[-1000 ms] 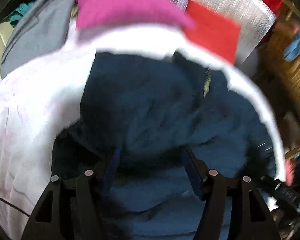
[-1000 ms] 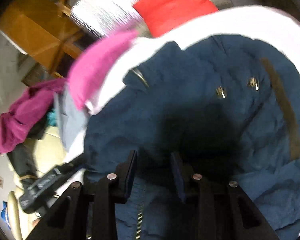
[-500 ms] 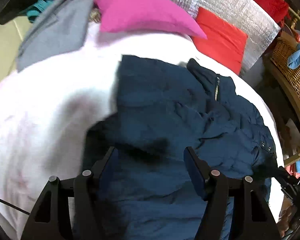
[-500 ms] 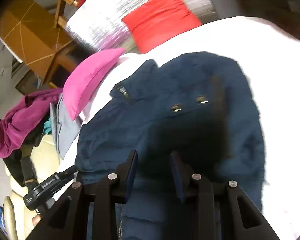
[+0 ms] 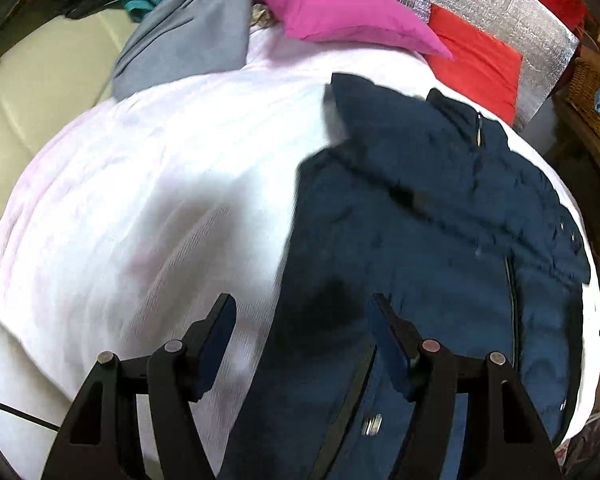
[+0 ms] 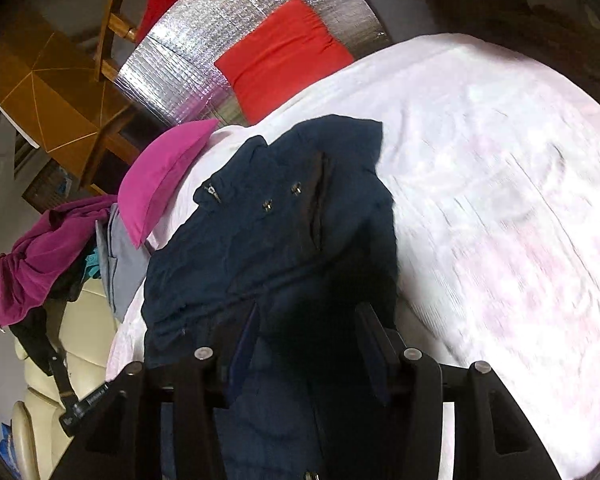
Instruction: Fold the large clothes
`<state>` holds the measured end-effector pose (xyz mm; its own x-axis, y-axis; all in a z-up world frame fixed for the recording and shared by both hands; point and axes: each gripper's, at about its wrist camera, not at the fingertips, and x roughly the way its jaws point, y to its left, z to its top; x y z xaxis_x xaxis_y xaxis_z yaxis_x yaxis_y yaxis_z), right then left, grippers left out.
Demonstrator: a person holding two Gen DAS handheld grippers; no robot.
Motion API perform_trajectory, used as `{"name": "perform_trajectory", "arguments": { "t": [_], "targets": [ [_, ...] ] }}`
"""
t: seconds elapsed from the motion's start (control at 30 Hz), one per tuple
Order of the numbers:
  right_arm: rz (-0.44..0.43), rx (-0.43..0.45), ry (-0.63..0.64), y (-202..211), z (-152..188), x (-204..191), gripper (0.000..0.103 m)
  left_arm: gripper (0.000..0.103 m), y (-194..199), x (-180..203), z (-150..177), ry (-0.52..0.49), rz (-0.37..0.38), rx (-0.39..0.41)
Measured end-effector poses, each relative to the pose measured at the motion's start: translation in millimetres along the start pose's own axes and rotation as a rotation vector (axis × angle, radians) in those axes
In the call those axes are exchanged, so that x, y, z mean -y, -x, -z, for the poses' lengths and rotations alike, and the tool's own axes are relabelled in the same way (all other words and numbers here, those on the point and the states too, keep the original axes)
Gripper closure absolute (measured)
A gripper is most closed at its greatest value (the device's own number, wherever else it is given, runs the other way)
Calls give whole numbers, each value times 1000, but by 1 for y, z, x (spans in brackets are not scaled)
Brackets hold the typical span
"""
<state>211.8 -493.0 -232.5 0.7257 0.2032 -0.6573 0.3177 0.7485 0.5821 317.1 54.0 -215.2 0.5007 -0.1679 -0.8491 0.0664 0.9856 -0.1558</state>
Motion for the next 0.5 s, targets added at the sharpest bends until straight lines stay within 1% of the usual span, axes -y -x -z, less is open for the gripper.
{"name": "perform_trajectory", "arguments": {
  "t": [0.13,0.37,0.43,0.5],
  "targets": [
    [-36,-19,-16,17,23,5,50,34,14,-4,42,-49,-41,-8],
    [-44,-62,-13,40,66,16,49,34,31,-20,87,-72,-103,-27],
    [-37,-73,-30,44,73,22,47,34,38,-28,97,-51,-96,-32],
    [-31,-85,-44,46,81,30,45,34,44,-35,103,-16,-51,-46]
  ]
}}
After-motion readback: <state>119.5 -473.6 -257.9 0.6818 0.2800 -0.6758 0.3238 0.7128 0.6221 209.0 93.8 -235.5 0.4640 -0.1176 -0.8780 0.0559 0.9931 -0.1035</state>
